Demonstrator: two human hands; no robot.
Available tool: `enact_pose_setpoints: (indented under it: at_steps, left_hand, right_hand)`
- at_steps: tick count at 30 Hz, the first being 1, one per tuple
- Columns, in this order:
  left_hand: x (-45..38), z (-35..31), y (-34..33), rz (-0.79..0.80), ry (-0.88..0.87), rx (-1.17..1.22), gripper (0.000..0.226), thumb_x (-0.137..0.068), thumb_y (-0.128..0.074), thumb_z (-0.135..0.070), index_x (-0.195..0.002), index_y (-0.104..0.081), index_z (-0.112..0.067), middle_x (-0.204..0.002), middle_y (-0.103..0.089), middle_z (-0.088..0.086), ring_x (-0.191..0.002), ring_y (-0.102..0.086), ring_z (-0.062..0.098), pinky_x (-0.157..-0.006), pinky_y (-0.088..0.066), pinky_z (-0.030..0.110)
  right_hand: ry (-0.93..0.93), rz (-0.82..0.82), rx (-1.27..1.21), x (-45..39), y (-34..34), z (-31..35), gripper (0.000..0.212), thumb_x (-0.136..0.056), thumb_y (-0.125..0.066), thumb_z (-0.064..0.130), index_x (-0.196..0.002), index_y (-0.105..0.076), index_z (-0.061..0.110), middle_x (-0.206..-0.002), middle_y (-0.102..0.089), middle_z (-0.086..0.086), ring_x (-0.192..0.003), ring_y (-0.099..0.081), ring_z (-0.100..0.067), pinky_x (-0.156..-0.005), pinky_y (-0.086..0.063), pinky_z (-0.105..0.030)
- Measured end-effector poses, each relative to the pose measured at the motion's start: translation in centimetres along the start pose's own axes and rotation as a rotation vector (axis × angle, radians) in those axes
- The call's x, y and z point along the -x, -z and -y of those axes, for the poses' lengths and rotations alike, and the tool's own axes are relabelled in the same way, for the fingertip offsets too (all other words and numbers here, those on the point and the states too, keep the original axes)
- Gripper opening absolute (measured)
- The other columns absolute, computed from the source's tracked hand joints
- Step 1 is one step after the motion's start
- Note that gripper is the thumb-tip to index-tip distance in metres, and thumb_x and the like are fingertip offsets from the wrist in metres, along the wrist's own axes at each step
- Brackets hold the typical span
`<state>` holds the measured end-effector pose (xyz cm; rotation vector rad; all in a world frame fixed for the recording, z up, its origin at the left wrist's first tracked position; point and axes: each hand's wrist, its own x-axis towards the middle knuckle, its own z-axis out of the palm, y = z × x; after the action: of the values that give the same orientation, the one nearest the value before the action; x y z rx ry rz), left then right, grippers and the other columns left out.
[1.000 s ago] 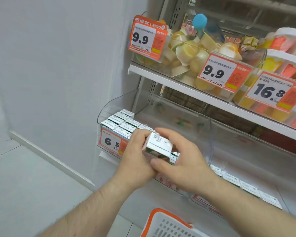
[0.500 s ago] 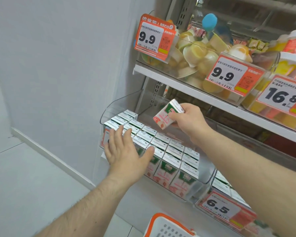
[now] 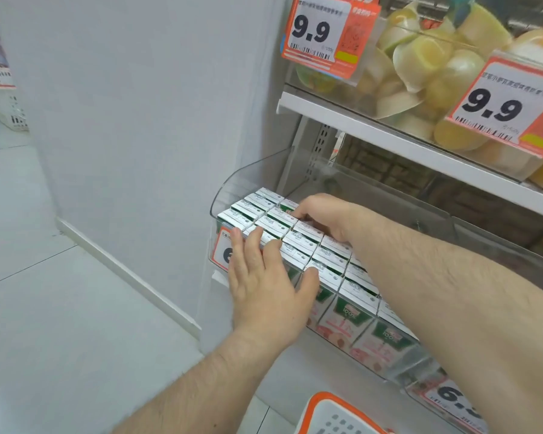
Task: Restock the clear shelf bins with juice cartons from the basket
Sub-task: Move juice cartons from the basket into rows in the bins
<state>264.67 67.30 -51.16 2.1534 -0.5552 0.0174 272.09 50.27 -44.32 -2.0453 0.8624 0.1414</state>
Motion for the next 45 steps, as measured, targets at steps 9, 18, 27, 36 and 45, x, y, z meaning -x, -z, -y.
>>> enact_pose_setpoints:
  at_steps: [9,18,27,36,45]
  left_hand:
    - [-0.1,0.2,-0.2,0.029,-0.001,0.035,0.064,-0.093,-0.042,-0.055,-0.145,-0.027,-0.021,-0.158,0.012,-0.009,-0.139,0.037,0.009,-0.118,0.005,0.041]
    - [0.0,-0.2,0.2,-0.005,-0.021,0.003,0.063,-0.094,-0.044,-0.052,-0.147,-0.027,-0.024,-0.16,0.01,-0.006,-0.143,0.03,0.014,-0.12,0.009,0.043]
    - [3.6,-2.3,1.1,0.045,-0.295,0.082,0.037,-0.087,-0.062,-0.034,-0.118,-0.047,-0.02,-0.109,-0.044,-0.011,-0.102,-0.046,0.014,-0.091,-0.038,0.033]
    - [8.7,-2.7,-2.3,0.812,-0.196,-0.109,0.033,-0.085,-0.063,-0.033,-0.113,-0.05,-0.021,-0.107,-0.059,-0.005,-0.092,-0.058,0.015,-0.083,-0.049,0.033]
    - [12.3,-2.2,-6.4,1.29,-0.257,-0.581,0.031,-0.093,-0.053,-0.037,-0.113,-0.058,-0.014,-0.117,-0.064,0.003,-0.097,-0.059,0.021,-0.088,-0.049,0.033]
  right_hand:
    - [-0.011,0.044,-0.004,-1.0,0.0,0.3,0.026,-0.095,-0.057,0.024,-0.112,-0.066,0.005,-0.095,-0.075,-0.012,-0.083,-0.072,-0.03,-0.087,-0.056,-0.05]
    - [0.057,-0.121,0.329,0.7,-0.7,1.1,0.031,-0.092,-0.059,0.04,-0.098,-0.066,0.011,-0.093,-0.072,-0.006,-0.078,-0.069,-0.023,-0.072,-0.054,-0.032]
    - [0.392,-0.604,0.505,9.9,1.1,-2.8,0.017,-0.089,-0.054,0.031,-0.096,-0.068,0.023,-0.099,-0.07,0.001,-0.094,-0.062,-0.023,-0.081,-0.054,-0.035]
    - [0.845,-0.833,0.398,21.7,-1.0,-13.9,0.012,-0.075,-0.055,0.019,-0.068,-0.065,0.014,-0.065,-0.063,0.004,-0.061,-0.056,-0.018,-0.059,-0.048,-0.032]
    - [0.192,-0.406,0.261,21.6,-7.4,-30.3,0.011,-0.084,-0.06,0.015,-0.08,-0.07,0.016,-0.077,-0.068,0.004,-0.075,-0.062,-0.02,-0.072,-0.051,-0.034]
